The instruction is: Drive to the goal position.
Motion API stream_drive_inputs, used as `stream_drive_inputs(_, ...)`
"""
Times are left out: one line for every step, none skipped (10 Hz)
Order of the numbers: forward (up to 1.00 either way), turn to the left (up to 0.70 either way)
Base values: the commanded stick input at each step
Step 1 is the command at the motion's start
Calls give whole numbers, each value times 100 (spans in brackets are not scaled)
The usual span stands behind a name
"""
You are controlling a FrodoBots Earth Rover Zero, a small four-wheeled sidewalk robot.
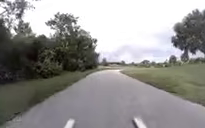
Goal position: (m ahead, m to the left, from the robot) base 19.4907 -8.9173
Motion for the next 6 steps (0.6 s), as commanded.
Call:
stream_drive_inputs(70, 0)
stream_drive_inputs(70, 0)
stream_drive_inputs(70, 0)
stream_drive_inputs(70, 0)
stream_drive_inputs(70, 0)
stream_drive_inputs(70, 0)
